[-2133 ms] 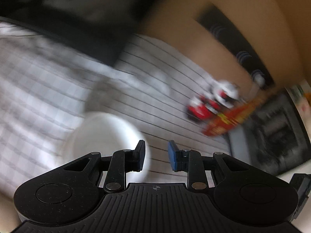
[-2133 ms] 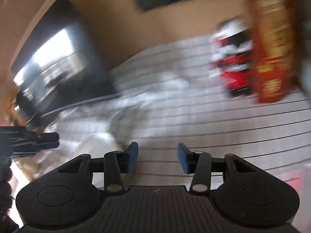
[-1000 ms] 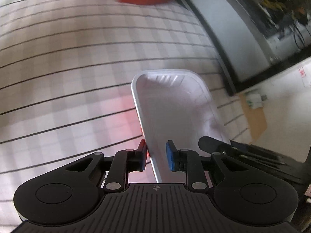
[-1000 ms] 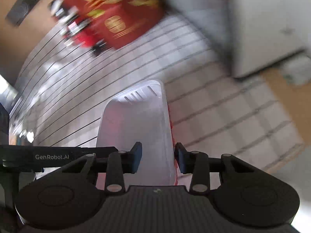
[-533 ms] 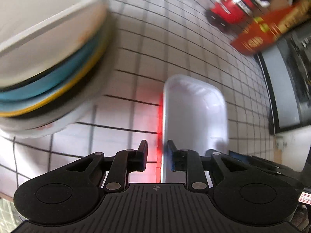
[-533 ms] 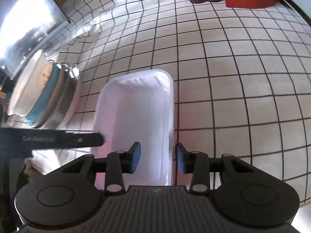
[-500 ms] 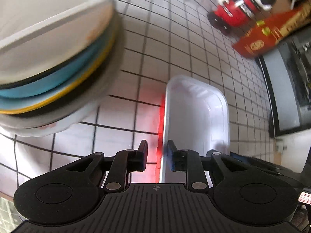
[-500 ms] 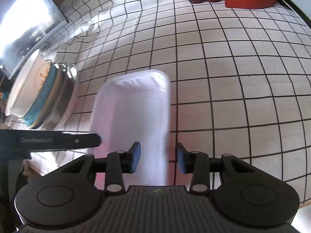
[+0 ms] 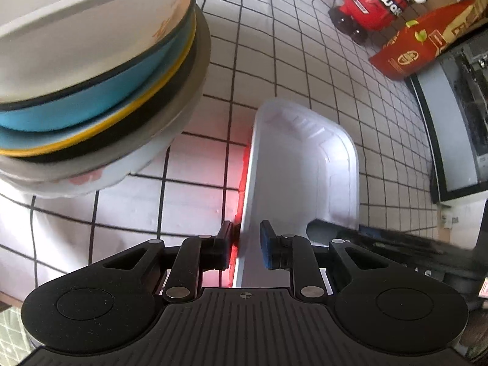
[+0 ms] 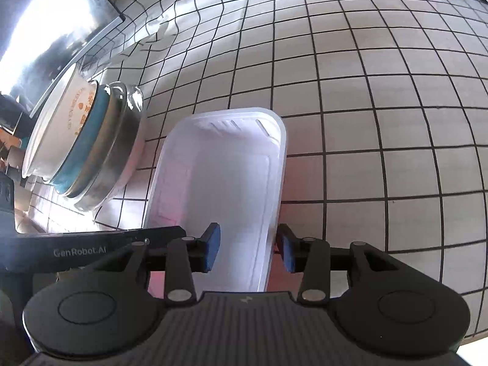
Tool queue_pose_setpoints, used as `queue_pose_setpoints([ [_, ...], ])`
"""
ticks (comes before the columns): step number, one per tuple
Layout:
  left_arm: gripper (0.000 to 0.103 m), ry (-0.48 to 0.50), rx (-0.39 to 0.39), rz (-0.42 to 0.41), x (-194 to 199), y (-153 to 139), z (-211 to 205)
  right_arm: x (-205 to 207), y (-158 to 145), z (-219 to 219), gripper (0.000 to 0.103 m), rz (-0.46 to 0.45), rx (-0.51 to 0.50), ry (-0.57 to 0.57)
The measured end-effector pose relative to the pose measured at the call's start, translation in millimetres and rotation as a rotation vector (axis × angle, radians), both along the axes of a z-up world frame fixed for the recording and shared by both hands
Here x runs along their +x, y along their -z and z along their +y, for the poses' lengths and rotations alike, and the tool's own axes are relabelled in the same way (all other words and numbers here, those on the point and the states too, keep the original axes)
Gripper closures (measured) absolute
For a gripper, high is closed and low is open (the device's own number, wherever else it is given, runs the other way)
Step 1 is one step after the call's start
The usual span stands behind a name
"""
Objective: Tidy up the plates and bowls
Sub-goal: 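Grasp the white red-walled dish rim with the left tool while the right tool grips it too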
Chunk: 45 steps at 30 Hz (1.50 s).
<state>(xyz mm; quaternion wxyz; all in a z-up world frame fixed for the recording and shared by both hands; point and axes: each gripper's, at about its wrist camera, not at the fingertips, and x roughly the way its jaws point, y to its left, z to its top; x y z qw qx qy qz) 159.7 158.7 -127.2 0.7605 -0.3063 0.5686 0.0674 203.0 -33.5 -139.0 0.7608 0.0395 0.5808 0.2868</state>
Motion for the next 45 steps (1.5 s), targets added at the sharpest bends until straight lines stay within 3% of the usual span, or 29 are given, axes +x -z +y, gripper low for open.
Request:
queue_pose_setpoints([
  [7,0.08,0.04,0.028,0.007,8,-1,-6,-4,1,-7,0.061,-0.003,0.019,0.031],
  [13,0.08,-0.005,-0.03,0.037,10,3,3,-4,1,-7,0.061,-0.007,0.019,0.037],
  [15,0.082,0.019,-0.023,0.045,8,4,3,-4,0,-7,0.061,-0.008,0.014,0.037],
  [16,0.087,0.027,-0.024,0.053,7,4,3,-5,0,-7,0.061,-0.009,0.01,0.035],
  [21,0.088,0.028,-0.036,0.109,-10,4,4,-8,0,1,0.06,0.014,0.024,-0.001],
  [26,0.084,0.047,0.06,0.032,-13,-7,3,-12,0,9,0.06,0.021,0.026,-0.034],
  [33,0.084,0.023,0.048,0.037,0,-1,7,-2,-1,4,0.061,0.024,0.021,0.008],
  [39,0.083,0.067,0.003,0.071,-2,1,0,2,-1,5,0.065,0.02,0.013,0.005],
  [45,0.083,0.025,-0.002,0.056,1,1,6,0,0,2,0.065,0.022,0.022,0.012],
])
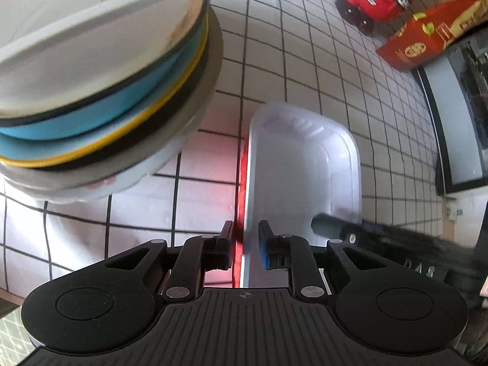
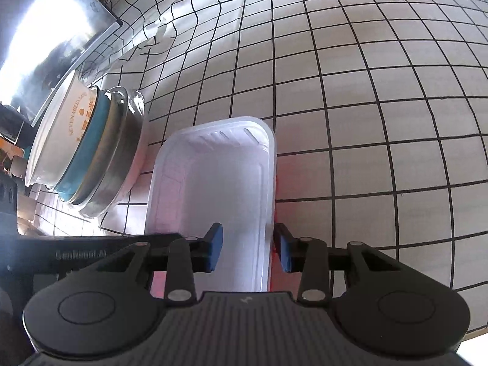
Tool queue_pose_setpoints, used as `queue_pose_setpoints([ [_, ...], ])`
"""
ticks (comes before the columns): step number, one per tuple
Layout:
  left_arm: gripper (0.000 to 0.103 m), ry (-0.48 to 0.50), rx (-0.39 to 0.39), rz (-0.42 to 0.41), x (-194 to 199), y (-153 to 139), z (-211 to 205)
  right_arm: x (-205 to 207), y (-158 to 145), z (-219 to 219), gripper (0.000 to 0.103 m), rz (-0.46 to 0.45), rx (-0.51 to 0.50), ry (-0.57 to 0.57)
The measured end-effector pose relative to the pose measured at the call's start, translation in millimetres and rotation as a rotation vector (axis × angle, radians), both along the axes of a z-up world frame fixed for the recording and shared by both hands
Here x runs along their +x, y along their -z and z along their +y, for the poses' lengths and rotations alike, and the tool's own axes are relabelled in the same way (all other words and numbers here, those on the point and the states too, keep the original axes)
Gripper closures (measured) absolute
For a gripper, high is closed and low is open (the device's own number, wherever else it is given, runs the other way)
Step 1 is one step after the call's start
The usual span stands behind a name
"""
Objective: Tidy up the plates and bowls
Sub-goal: 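Grasp the white red-walled dish rim with the left tool while the right tool grips it too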
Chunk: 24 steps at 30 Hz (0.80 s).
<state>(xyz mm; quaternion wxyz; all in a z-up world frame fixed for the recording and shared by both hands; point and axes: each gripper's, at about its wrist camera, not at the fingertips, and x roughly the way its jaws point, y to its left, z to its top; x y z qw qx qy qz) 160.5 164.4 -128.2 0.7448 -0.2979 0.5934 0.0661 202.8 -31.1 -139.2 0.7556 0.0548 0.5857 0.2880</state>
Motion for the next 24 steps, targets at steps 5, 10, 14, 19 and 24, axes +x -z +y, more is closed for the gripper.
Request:
queue_pose_setpoints([
  [5,0.083,0.021,0.029,0.001,6,-2,-4,-3,-1,1,0.065,-0.015,-0.009,0.001],
  [10,0.084,-0.02,-0.009,0.002,2,2,2,-8,-2,4,0.064,-0.042,-0.033,-0.009],
  [14,0.084,-0.034,-0.03,-0.005,-4,3,3,-11,-3,5,0.064,-0.045,-0.044,-0.021],
  [19,0.087,-0.032,-0.039,0.009,-9,3,6,-14,-3,8,0.064,-0.051,-0.052,-0.038],
  [24,0.087,-0.033,-0.003,-0.012,-14,1,-1,-15,-3,10,0.064,-0.051,-0.059,-0.046],
])
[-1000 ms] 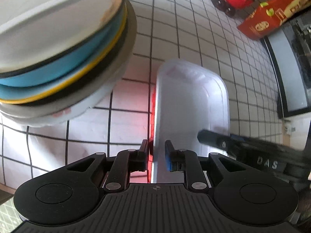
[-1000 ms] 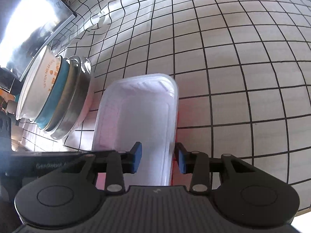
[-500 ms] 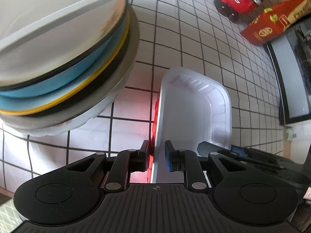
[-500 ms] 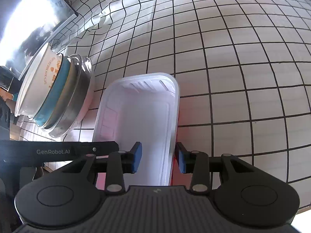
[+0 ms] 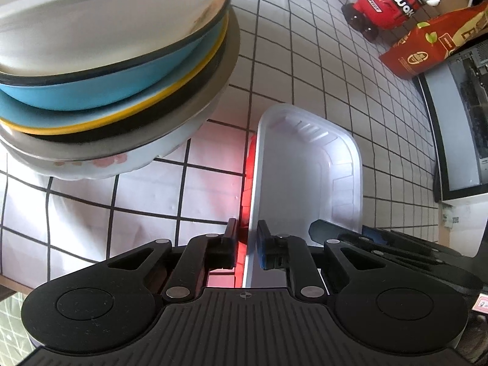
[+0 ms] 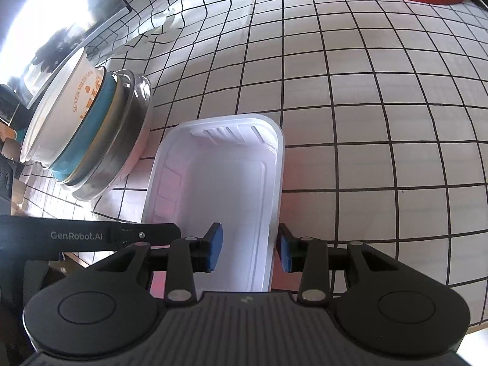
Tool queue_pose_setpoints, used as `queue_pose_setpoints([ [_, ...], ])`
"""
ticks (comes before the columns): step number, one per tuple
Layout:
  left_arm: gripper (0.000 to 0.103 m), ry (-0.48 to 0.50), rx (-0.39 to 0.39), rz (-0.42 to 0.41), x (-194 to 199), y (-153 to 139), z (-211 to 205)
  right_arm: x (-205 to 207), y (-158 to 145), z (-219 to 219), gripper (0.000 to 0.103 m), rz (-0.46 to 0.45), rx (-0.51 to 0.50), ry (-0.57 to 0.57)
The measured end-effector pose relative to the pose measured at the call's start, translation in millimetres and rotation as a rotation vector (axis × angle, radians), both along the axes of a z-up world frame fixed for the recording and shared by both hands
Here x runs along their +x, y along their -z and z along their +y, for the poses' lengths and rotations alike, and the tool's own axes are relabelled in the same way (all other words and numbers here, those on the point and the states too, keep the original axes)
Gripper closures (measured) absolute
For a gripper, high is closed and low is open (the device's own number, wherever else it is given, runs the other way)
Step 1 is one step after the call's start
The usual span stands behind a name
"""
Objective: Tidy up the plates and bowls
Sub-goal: 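Carry the white red-walled dish onto the bowl stack with both tools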
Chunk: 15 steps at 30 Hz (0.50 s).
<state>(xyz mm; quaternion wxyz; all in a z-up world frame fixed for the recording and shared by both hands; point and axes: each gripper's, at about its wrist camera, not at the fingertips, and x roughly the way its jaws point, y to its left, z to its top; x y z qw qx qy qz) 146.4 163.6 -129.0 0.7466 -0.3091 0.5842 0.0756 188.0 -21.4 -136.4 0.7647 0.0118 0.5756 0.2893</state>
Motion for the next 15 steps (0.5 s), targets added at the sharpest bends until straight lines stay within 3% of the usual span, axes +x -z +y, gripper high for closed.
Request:
queue_pose_setpoints([
  [3,0.088,0.021,0.037,0.019,3,-4,-8,2,-3,-2,0.064,0.023,0.008,0.003],
  [5,0.088,0.056,0.056,-0.006,6,-14,-14,2,-17,-4,0.064,-0.015,0.004,0.005],
  [8,0.088,0.073,0.052,-0.118,8,-48,-15,0,-60,-7,0.064,-0.126,0.018,0.005],
  [13,0.086,0.075,0.086,-0.36,5,-135,14,-7,-151,12,0.064,-0.329,0.099,-0.032],
  [15,0.084,0.055,0.097,-0.399,0,-162,36,-8,-174,32,0.064,-0.367,0.135,-0.063],
])
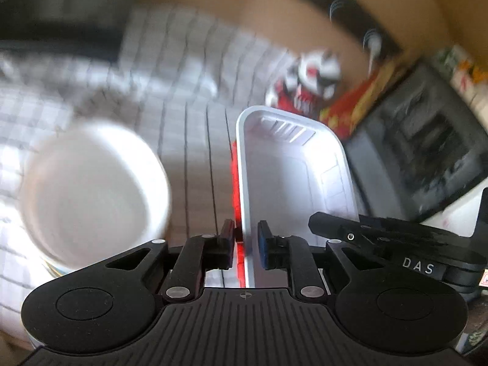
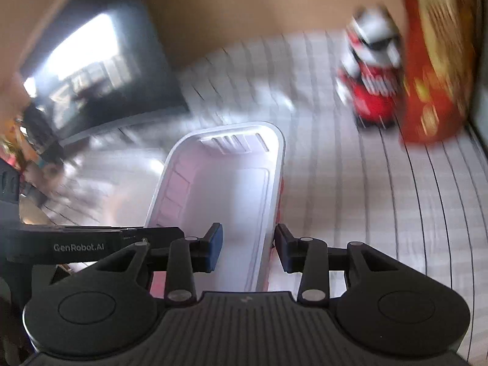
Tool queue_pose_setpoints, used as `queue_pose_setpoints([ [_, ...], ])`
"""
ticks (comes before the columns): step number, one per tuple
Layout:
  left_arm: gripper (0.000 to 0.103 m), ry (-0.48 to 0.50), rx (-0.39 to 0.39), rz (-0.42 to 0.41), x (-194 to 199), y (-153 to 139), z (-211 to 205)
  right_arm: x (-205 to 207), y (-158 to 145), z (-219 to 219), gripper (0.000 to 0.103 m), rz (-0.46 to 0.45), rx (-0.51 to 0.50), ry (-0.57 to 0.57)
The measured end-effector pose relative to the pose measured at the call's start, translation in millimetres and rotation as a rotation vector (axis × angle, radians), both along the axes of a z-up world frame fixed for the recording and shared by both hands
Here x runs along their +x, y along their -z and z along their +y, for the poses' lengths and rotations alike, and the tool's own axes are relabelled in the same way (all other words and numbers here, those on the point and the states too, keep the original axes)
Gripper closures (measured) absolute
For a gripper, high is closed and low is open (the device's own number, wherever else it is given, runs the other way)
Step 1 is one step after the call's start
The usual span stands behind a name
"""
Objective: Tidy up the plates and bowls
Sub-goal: 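Carry the white red-walled dish onto the bowl stack with both tools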
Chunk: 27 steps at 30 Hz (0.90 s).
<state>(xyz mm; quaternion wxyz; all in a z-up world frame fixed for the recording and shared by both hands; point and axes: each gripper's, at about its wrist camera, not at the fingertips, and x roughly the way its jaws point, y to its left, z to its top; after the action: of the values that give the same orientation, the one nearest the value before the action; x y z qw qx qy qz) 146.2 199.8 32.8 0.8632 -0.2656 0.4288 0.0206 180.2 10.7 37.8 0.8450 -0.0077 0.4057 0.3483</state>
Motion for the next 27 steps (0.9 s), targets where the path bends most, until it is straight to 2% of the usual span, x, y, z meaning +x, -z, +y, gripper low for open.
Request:
queue_pose_setpoints([
  [3,0.084,-0.045,-0.028,0.007,-7,-23,38,5,-15,32,0.064,0.015,0.037,-0.036],
  [6,0.084,-0.097,-0.06,0.022,-16,-31,76,6,-13,68,0.064,0.041,0.054,-0.066],
  [9,0.083,-0.139,-0.045,0.045,-21,-26,108,7,6,100,0.064,0.088,0.055,-0.082],
  [13,0.083,-0.155,-0.042,0.111,-16,0,134,10,43,133,0.064,0.168,0.029,-0.061],
  [18,0.084,-0.128,-0.095,0.144,-15,33,154,4,65,136,0.064,0.176,0.004,-0.03],
  [24,0.084,-0.094,-0.076,0.1,-20,32,160,9,58,133,0.064,0.131,-0.003,-0.006],
  [27,0.084,-0.101,-0.098,0.092,-17,34,166,19,54,131,0.064,0.135,0.011,0.007],
])
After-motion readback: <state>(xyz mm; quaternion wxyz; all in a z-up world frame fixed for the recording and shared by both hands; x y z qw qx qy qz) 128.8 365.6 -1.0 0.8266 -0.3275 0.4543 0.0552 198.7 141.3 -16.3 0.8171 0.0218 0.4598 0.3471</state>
